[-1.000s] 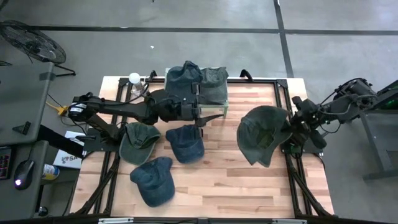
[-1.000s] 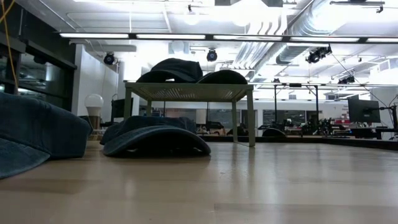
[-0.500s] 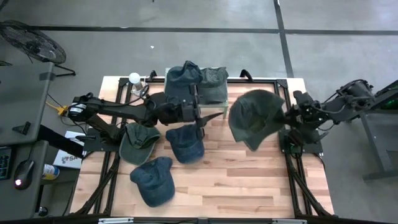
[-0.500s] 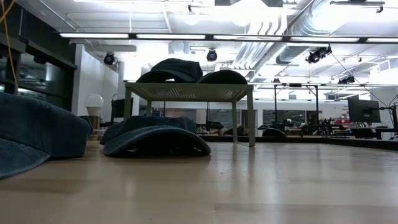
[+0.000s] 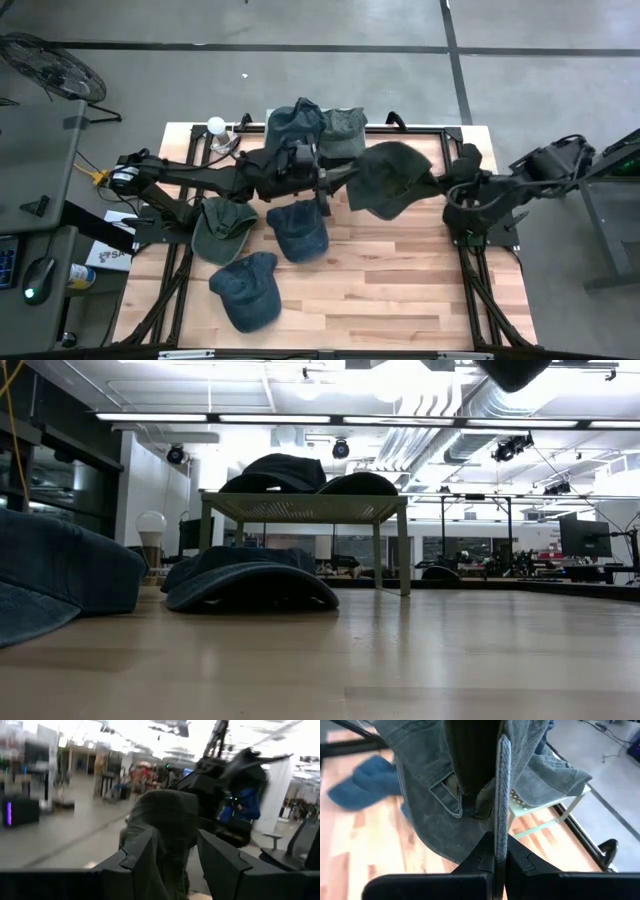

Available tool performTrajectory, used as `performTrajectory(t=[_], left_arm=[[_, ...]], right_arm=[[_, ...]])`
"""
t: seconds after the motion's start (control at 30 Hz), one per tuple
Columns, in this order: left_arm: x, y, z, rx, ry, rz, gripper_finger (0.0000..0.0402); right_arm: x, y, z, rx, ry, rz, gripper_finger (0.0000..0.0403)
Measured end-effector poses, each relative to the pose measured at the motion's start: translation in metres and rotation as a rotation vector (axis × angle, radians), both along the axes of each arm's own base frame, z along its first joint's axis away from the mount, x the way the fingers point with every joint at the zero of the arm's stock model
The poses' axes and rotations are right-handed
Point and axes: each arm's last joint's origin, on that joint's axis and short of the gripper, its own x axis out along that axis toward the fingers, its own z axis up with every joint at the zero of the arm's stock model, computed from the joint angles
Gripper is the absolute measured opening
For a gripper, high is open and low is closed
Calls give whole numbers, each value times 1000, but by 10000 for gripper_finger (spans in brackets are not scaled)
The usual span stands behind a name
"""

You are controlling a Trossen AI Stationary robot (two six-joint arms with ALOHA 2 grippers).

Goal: Pick & Place hat
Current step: Stack the right gray cap on the gray cap on the shelf

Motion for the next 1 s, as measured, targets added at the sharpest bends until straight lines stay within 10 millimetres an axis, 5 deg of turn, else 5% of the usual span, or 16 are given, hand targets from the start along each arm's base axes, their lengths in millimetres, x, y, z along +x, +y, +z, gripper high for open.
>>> performTrajectory(t=[0.17,0.53,1.0], left_arm=[[1,1,-5,-36,44,48,162],[2,3,-18,0,193,91,260],[2,3,-21,-101,198,92,266]], right_arm=[[11,5,-7,-26,70,-6,3],[14,7,-9,-29,93,23,3],[20,10,-4,-52,60,93,3]])
